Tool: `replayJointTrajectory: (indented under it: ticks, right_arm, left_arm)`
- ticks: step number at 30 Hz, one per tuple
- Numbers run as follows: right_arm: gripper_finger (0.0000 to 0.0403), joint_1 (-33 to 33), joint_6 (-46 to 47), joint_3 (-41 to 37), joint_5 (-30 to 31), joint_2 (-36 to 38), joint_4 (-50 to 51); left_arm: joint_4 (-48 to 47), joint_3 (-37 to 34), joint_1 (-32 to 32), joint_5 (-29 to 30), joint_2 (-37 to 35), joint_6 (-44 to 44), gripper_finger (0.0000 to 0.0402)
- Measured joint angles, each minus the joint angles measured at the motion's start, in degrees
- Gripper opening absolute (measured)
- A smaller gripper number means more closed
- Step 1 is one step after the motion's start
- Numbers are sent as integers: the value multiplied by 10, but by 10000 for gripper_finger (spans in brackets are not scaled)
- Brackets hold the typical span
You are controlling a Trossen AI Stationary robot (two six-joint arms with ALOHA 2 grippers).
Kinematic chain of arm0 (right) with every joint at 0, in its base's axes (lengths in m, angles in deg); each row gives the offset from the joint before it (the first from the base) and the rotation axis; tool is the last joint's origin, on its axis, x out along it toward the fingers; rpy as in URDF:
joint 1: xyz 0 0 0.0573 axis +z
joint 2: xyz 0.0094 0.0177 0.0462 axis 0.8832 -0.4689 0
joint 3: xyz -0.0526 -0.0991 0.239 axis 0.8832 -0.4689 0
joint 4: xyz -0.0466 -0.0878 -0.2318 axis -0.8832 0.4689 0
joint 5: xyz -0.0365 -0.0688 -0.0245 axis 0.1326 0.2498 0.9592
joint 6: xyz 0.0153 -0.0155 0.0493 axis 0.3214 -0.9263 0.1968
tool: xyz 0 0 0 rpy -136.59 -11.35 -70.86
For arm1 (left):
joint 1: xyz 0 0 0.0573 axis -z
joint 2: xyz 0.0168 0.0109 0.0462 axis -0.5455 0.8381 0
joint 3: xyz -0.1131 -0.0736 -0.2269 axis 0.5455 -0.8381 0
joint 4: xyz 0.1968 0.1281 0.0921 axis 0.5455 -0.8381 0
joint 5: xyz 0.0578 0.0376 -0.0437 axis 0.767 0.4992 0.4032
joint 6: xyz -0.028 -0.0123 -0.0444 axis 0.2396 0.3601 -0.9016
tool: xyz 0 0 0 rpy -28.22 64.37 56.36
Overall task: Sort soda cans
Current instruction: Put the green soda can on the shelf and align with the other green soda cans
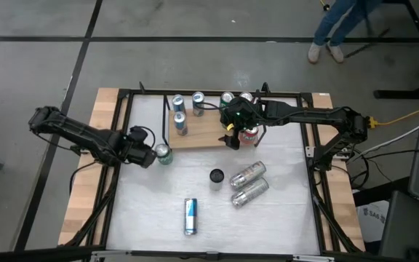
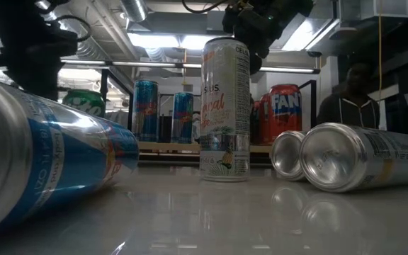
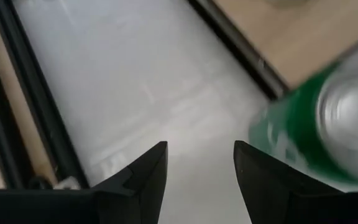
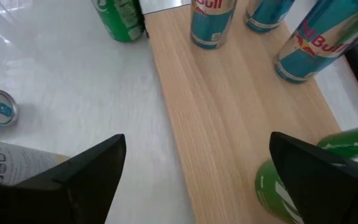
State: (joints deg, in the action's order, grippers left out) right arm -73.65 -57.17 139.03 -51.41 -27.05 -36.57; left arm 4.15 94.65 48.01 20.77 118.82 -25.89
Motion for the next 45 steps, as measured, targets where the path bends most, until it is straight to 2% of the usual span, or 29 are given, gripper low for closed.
replayJointTrajectory:
  ticks: [5, 11, 18, 25, 45]
  right_arm:
    - [388, 0, 0, 0, -2, 0, -1]
    - [388, 0, 0, 0, -3, 0, -1]
    - [388, 0, 0, 0, -3, 0, -1]
    - [388, 0, 0, 0, -3, 0, -1]
    - [388, 0, 0, 0, -1, 0, 0]
  left_arm:
    - [73, -14, -25, 20, 1, 34, 174]
    - [112, -17, -31, -31, 1, 96, 174]
    - [162, -17, -2, -95, 1, 100, 174]
    - [262, -17, 32, -103, 1, 123, 174]
    - [207, -17, 38, -107, 1, 129, 174]
